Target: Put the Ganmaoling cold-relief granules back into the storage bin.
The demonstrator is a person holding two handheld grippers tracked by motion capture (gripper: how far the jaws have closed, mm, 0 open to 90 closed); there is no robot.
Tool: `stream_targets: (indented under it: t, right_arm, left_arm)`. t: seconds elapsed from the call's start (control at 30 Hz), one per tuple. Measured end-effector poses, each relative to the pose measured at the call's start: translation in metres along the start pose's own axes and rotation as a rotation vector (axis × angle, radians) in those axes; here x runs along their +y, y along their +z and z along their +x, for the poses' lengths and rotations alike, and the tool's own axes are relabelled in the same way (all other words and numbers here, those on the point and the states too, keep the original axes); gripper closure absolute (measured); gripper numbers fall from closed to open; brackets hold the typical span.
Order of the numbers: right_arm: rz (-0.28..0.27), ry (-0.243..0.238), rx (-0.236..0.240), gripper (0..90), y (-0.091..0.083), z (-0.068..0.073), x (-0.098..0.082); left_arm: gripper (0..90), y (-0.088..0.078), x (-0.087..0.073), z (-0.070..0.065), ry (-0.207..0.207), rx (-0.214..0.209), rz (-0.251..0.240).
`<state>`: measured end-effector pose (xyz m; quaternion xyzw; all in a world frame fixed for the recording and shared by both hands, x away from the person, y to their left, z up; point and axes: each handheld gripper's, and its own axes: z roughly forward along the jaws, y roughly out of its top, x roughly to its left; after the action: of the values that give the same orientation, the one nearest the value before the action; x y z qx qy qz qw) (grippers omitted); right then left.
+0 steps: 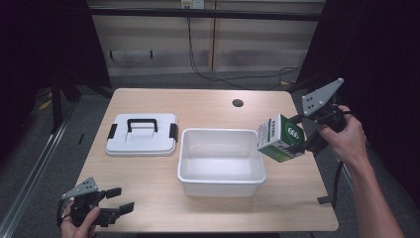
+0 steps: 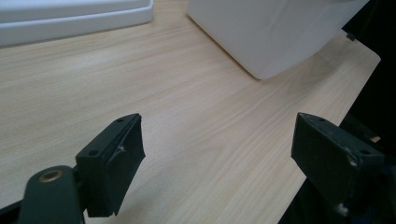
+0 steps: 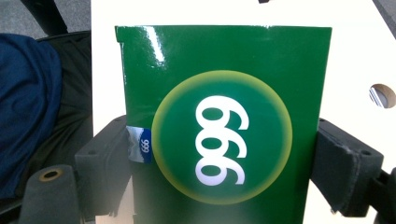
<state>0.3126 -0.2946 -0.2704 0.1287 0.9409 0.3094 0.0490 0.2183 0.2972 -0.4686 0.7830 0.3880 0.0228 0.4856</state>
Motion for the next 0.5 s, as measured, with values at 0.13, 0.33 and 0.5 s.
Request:
stream_targets:
  t: [0.13, 0.33, 0.5]
  right_arm:
    - [0.025, -0.017, 0.016, 15.6, 0.005, -0.001, 0.015]
    - [0.044, -0.036, 0.028, 15.6, 0.014, -0.002, 0.030]
    - [0.068, -0.057, 0.042, 15.6, 0.025, -0.003, 0.043]
  left_arm:
    - [17.0, 0.000, 0.000, 0.000, -0.001, 0.000, -0.002]
    - [17.0, -0.001, 0.000, 0.000, 0.000, 0.004, -0.002]
    - [17.0, -0.001, 0.000, 0.000, 0.000, 0.006, -0.008]
